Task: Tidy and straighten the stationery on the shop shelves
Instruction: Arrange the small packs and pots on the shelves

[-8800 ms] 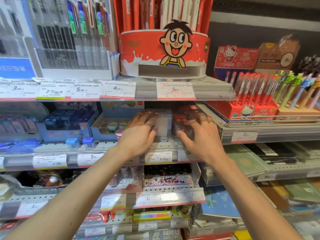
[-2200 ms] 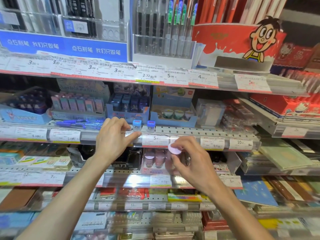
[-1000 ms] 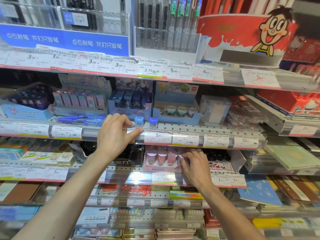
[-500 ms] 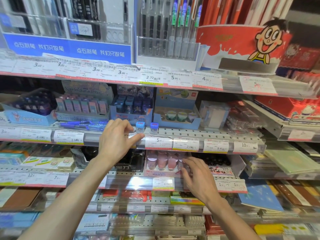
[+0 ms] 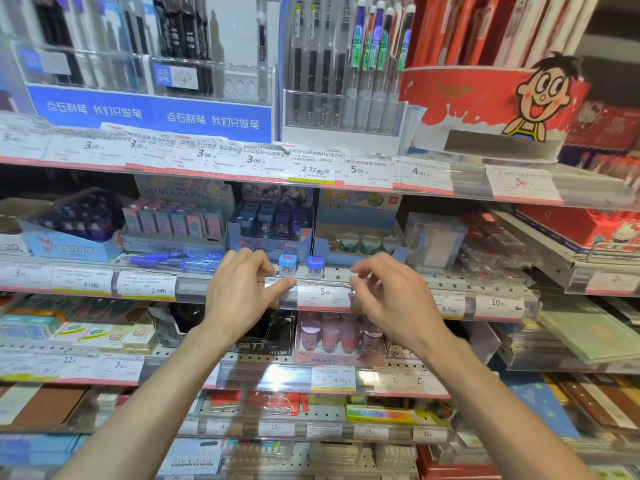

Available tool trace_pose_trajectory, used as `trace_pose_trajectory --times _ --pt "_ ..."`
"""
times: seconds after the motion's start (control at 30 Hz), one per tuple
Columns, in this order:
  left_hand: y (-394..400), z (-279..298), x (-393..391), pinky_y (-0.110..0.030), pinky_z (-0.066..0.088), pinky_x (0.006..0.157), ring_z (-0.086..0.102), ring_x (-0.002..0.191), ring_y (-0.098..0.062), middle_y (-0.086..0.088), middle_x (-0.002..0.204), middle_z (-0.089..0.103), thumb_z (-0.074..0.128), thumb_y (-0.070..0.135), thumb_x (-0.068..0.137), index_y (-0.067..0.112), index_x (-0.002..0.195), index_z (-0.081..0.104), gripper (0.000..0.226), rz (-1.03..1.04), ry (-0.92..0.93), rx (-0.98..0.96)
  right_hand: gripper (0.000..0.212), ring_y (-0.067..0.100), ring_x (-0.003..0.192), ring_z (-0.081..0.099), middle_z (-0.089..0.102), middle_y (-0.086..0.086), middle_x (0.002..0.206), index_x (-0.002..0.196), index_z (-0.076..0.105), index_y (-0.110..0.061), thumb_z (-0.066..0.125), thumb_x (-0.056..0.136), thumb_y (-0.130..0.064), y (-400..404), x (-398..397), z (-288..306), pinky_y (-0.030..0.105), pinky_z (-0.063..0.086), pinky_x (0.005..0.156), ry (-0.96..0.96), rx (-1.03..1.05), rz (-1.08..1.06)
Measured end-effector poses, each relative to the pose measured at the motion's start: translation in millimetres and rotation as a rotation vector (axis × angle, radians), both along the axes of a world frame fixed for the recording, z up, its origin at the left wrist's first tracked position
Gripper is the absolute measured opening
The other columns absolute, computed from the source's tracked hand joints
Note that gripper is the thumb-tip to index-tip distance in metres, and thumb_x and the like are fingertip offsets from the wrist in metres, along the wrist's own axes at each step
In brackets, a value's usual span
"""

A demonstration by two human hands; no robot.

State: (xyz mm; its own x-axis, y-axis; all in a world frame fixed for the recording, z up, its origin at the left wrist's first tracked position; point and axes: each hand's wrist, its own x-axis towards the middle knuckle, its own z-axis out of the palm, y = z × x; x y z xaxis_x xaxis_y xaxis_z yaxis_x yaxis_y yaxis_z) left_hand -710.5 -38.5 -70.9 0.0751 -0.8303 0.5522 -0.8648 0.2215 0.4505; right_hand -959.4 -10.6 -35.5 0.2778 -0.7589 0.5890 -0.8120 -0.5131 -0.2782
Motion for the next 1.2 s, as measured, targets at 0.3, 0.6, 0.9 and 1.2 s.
trace_pose_trajectory --times 0.3,0.6,0.9,1.2 --pt "1 1 0 -0.03 0.038 0.063 0.045 0.089 -0.01 0.015 0.084 0.053 0.068 0.068 0.073 0.029 0.082 0.056 0.042 0.01 0.003 0.009 0.03 0.018 0.101 0.061 0.067 -0.003 0.107 0.122 0.065 -0.028 0.058 0.093 -0.035 -48 41 23 0.035 0.047 0.085 0.23 0.185 0.051" --pt "2 2 1 -0.028 0.037 0.064 0.045 0.089 -0.008 0.016 0.086 0.053 0.067 0.07 0.073 0.03 0.084 0.058 0.043 0.016 0.007 0.025 0.021 0.012 0.095 0.064 0.073 -0.01 0.105 0.109 0.072 -0.028 0.061 0.093 -0.035 -55 45 15 0.032 0.05 0.083 0.146 0.201 0.04" --pt "0 6 7 -0.024 0.033 0.061 0.047 0.085 -0.006 0.016 0.081 0.053 0.072 0.065 0.073 0.033 0.08 0.057 0.036 -0.015 0.027 0.035 0.019 0.01 0.092 0.063 0.072 -0.011 0.1 0.105 0.072 -0.028 0.063 0.093 -0.039 -48 49 16 0.033 0.05 0.084 -0.02 0.033 0.065" --pt "0 6 11 -0.027 0.033 0.063 0.043 0.081 -0.006 0.019 0.073 0.045 0.075 0.061 0.073 0.035 0.077 0.055 0.032 -0.048 0.051 0.016 0.022 0.016 0.106 0.062 0.071 -0.006 0.11 0.108 0.072 -0.023 0.062 0.093 -0.036 -76 81 34 0.031 0.05 0.091 -0.143 0.003 0.074"
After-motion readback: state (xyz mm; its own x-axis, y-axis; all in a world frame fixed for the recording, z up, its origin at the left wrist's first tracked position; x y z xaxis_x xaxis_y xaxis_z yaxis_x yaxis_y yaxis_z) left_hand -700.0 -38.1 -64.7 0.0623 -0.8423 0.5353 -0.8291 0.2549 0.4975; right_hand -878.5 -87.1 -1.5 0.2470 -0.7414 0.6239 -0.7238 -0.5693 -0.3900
